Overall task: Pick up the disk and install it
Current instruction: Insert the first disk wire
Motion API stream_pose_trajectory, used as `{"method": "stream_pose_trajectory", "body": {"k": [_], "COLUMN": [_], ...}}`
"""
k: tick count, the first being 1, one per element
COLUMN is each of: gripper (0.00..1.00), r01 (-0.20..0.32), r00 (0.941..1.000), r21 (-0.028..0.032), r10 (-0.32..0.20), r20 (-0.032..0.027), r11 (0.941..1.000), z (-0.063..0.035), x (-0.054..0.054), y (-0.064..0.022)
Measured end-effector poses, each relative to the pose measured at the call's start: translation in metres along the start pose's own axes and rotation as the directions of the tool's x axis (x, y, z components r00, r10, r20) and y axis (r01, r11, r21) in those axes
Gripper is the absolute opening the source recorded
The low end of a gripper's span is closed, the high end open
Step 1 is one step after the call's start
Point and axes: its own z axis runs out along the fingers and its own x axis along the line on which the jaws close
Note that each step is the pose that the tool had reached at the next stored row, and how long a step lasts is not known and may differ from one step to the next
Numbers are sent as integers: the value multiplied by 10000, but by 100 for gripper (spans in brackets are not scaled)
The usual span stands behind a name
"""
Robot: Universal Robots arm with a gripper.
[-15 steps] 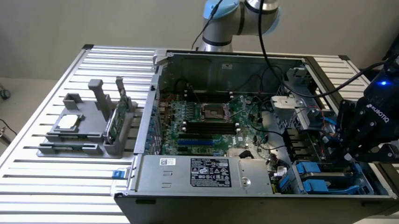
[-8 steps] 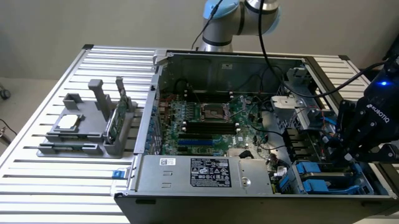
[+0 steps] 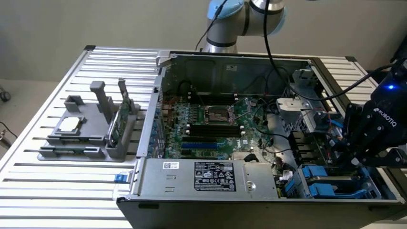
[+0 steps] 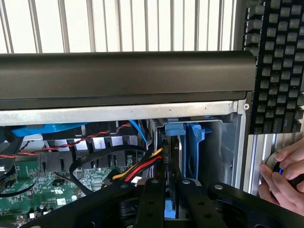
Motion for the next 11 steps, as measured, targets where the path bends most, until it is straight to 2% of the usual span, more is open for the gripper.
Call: {"method": "stream_pose_trajectory", "body": {"k": [11], "gripper": [16], "r01": [5], "r00": [10000], "r21": [12], "r10": [-5], "r20": [-3], "r11": [10000], "z": [5], "x": [1], "y": [1]}}
